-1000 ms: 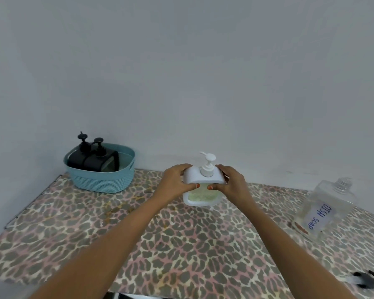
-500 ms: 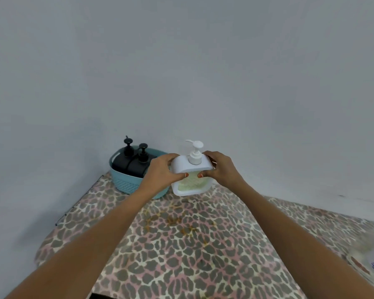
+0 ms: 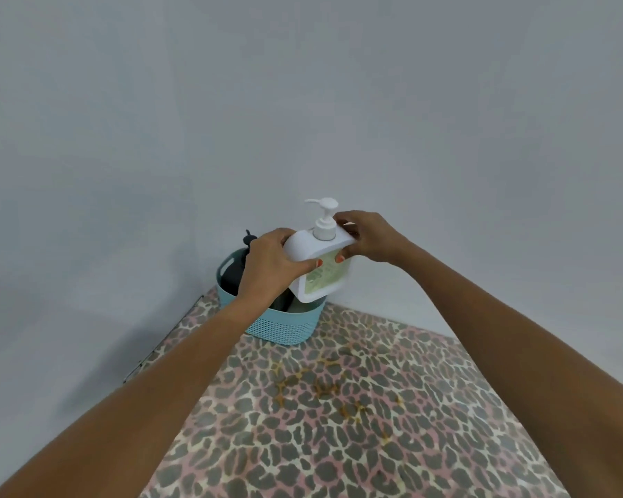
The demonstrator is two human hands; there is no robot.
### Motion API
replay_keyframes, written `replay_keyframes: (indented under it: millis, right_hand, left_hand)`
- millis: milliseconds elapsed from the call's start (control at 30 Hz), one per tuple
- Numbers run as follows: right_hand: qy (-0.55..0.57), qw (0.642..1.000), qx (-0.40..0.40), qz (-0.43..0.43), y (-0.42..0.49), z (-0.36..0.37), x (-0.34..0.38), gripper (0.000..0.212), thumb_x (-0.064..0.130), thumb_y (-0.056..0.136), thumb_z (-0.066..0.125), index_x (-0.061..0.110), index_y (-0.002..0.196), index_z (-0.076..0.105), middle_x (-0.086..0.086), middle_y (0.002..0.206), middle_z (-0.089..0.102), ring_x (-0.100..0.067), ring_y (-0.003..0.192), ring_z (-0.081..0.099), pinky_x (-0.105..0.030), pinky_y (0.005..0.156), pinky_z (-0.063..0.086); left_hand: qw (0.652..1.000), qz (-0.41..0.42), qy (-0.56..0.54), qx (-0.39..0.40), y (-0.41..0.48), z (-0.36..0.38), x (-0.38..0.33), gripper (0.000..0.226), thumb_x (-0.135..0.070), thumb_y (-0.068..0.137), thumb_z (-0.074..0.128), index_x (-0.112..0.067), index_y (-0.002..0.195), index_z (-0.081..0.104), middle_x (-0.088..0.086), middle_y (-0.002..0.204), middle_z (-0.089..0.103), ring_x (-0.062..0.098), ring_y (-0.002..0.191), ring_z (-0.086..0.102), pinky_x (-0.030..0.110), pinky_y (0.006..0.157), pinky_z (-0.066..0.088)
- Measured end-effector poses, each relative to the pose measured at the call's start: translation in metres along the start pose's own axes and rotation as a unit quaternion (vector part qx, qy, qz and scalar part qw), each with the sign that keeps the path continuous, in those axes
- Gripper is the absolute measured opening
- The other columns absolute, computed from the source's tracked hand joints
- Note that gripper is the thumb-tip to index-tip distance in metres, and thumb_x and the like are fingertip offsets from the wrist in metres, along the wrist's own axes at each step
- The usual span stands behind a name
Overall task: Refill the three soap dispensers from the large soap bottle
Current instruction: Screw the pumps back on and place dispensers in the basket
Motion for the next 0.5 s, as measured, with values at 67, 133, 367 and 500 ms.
replay_keyframes:
  millis: [67,133,367,500]
  right_hand:
    - [0.002,1.0,0.017,-0.001,0.007,0.006,-0.001,0.063,-0.005,0.065,0.076,0.001,0.123,0.052,-0.015,0.124,0.056,-0.027,0.115,0.053,-0.026,0.095,0.041]
    - [-0.009,0.999,0.031,-0.003,0.013,0.013,-0.003,0.066,-0.008,0.066,0.074,0.002,0.126,0.05,-0.014,0.128,0.054,-0.027,0.118,0.051,-0.026,0.096,0.039]
    - [-0.061,0.996,0.049,-0.039,0.028,0.031,-0.006,0.062,-0.009,0.07,0.068,0.005,0.128,0.05,-0.013,0.127,0.056,-0.026,0.117,0.05,-0.023,0.089,0.036]
    - [-0.076,0.994,0.066,-0.047,0.033,0.046,-0.012,0.063,-0.012,0.072,0.064,0.006,0.13,0.047,-0.013,0.126,0.055,-0.026,0.109,0.05,-0.025,0.083,0.036]
  left_hand:
    - [1.0,-0.012,-0.001,-0.004,-0.001,0.001,0.004,0.052,-0.026,0.064,0.082,-0.008,0.107,0.06,0.007,0.107,0.066,0.011,0.084,0.054,0.023,0.073,0.042]
    - [1.0,-0.023,0.0,-0.006,-0.002,0.003,0.009,0.053,-0.027,0.064,0.082,-0.007,0.107,0.059,0.007,0.107,0.065,0.012,0.085,0.053,0.024,0.072,0.042]
    - [0.998,-0.054,-0.001,-0.023,-0.006,0.018,0.029,0.055,-0.027,0.062,0.083,-0.008,0.104,0.054,0.007,0.104,0.06,0.014,0.087,0.05,0.025,0.069,0.038]
    - [0.997,-0.071,0.015,-0.019,-0.01,0.023,0.034,0.054,-0.028,0.062,0.082,-0.01,0.102,0.052,0.006,0.102,0.057,0.017,0.09,0.053,0.028,0.069,0.039]
Point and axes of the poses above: each hand's wrist, its own y-axis towards the middle knuckle, its own z-axis out of the palm, x = y × z, the point moved 4 cm from there along y, towards the middle knuckle
